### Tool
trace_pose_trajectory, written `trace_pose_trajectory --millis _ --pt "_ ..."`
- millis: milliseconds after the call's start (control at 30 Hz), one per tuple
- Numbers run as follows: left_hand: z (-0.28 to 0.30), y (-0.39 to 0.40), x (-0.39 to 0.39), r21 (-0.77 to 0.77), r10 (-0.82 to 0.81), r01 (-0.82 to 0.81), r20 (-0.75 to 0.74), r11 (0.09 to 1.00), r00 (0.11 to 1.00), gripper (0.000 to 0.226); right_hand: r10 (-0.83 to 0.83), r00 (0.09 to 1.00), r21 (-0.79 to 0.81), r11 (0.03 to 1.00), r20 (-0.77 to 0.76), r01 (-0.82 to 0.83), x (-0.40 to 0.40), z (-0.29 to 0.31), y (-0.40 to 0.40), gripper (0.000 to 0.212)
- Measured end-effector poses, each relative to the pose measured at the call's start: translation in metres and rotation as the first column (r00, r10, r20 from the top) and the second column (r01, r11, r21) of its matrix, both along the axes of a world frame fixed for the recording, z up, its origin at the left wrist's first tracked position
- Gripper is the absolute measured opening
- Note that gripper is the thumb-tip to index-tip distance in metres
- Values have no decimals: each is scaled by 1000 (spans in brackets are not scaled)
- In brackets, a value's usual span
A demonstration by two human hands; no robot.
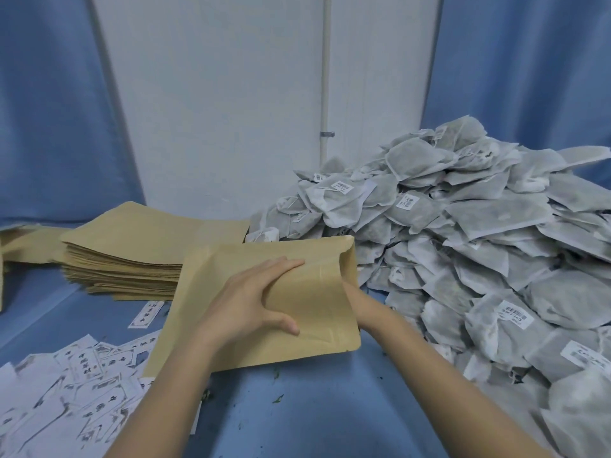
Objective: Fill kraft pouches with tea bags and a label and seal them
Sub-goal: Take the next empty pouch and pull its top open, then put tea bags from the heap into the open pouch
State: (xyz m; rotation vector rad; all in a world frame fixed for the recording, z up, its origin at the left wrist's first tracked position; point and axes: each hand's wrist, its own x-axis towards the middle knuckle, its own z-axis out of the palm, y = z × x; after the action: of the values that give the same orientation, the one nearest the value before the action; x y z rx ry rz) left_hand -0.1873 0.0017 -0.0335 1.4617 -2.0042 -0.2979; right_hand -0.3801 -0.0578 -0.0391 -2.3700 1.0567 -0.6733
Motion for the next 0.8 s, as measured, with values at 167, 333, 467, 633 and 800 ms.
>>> trace_pose_trajectory --millis 167,333,467,633,800 --pt "-1 -7 12 -43 174 -172 53 984 983 95 -513 720 202 855 467 478 -23 -21 -35 14" --pt "-5 -15 18 -44 247 -244 95 969 964 98 -753 606 478 644 256 598 -19 -67 -71 65" --pt "-16 -21 19 -16 211 -210 136 977 968 99 -792 519 543 603 322 584 0 -75 -88 56" --pt "-19 -30 21 2 211 -215 185 977 960 100 -827 263 684 560 497 467 0 -77 -75 26" --pt "-18 -29 25 13 218 -225 194 974 956 102 -671 376 716 698 638 30 -38 -41 -50 11"
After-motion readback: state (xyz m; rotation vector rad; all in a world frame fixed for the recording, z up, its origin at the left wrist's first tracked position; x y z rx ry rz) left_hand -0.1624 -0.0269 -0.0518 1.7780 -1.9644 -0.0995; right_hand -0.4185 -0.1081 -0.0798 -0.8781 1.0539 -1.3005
